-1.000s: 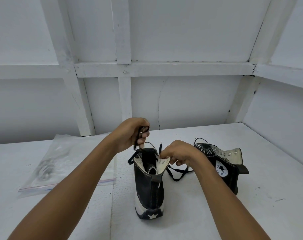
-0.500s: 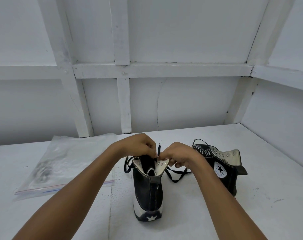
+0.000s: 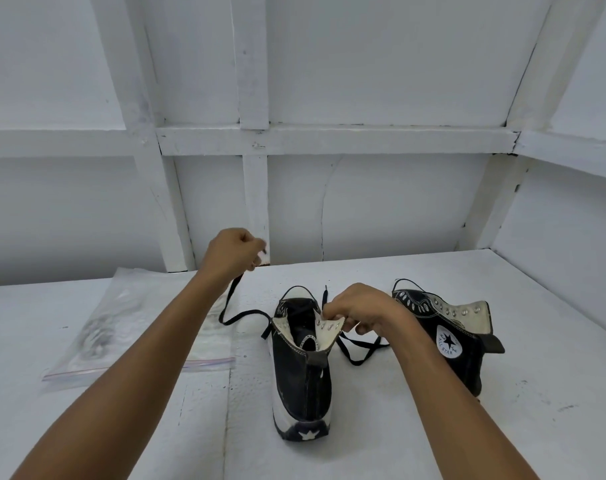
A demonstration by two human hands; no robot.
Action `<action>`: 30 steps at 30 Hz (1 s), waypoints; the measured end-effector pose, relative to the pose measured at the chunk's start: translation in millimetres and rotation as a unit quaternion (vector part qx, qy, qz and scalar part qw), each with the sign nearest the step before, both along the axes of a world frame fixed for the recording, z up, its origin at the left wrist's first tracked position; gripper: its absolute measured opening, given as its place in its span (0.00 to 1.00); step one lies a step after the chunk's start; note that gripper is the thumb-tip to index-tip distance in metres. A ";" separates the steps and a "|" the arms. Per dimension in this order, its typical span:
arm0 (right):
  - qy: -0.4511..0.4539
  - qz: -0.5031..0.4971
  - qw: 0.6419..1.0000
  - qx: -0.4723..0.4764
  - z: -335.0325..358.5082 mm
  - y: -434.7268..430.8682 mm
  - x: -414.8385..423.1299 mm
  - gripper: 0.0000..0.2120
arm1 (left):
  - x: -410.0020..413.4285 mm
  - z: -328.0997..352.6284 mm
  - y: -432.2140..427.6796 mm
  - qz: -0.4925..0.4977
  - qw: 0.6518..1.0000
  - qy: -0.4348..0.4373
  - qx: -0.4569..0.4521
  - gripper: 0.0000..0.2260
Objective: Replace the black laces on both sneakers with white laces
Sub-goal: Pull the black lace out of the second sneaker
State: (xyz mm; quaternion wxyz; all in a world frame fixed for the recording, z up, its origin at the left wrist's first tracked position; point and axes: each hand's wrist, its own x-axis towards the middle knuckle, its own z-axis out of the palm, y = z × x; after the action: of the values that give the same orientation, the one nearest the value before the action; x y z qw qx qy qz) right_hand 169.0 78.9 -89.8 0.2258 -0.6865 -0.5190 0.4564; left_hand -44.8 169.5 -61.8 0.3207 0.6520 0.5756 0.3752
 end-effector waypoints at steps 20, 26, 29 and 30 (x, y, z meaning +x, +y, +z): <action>-0.078 0.128 0.976 0.157 11.6 25.7 -31.4 0.07 | 3.4 -6.7 -36.5 -0.245 0.919 0.247 -0.187 0.13; -0.116 0.173 0.972 0.113 10.3 30.6 -37.2 0.08 | 1.4 -8.4 -37.4 -0.233 0.923 0.226 -0.206 0.09; -0.128 0.181 0.971 0.085 8.8 31.1 -35.4 0.11 | 0.7 -9.5 -37.4 -0.234 0.923 0.220 -0.213 0.08; -0.136 0.187 0.970 0.074 8.7 30.6 -34.7 0.11 | 0.9 -10.0 -37.3 -0.234 0.923 0.218 -0.214 0.08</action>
State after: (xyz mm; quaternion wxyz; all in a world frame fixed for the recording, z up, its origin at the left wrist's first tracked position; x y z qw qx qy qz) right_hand 134.3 109.5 -81.1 0.1137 -0.6145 -0.6962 0.3531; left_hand -44.0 132.3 -71.8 0.3977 0.7497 0.5289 0.0060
